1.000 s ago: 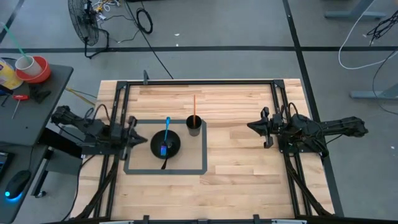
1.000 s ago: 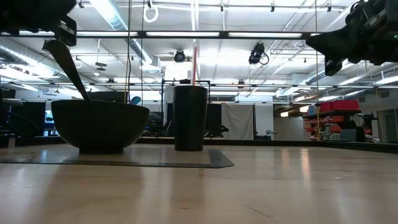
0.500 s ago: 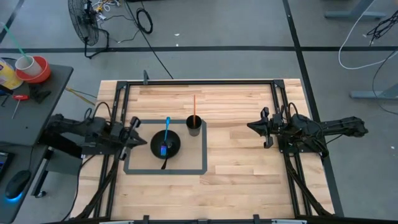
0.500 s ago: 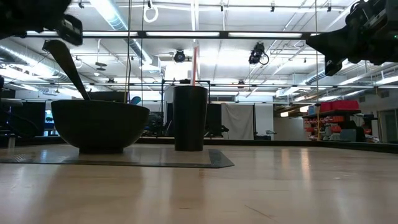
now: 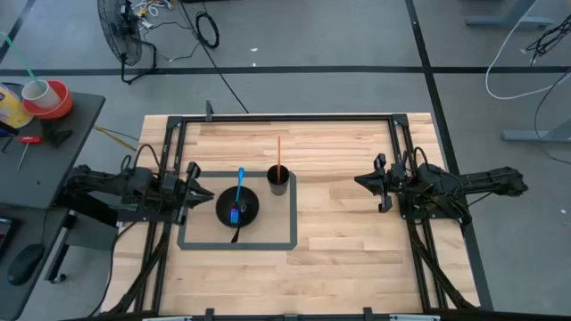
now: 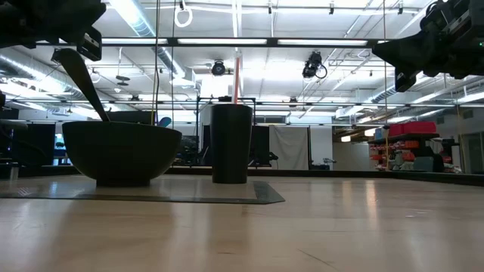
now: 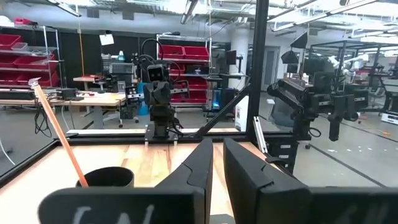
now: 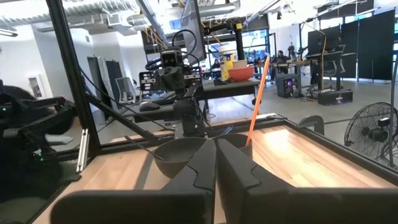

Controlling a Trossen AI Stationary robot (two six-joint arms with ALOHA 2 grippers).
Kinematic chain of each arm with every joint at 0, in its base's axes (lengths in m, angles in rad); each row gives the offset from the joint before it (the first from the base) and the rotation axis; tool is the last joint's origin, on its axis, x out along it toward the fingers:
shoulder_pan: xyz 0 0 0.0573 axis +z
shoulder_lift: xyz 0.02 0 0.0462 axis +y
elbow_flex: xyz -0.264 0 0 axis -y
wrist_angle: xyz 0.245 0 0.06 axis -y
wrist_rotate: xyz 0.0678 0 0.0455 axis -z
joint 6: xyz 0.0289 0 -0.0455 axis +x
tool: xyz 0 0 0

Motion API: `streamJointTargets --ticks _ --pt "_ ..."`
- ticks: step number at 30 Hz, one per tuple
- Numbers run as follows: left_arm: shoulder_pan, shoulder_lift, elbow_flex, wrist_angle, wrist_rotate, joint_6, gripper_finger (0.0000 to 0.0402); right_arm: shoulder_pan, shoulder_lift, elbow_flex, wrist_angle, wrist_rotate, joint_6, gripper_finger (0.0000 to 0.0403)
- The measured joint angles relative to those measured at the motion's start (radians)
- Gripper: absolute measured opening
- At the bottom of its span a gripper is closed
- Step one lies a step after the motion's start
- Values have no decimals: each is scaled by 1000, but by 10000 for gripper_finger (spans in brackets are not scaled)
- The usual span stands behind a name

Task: Pick & Place Utensil
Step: Return to Home Position

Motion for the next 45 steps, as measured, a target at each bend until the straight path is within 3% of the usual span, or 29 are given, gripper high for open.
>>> streamJointTargets --ticks 9,18,45 --pt "-3 0 -5 -120 0 10 45 0 0 0 0 0 0 18" --pt "-3 0 -55 -121 23 1 46 0 0 0 0 0 0 18" --pt "-3 0 -56 -131 45 0 46 0 0 0 0 0 0 18"
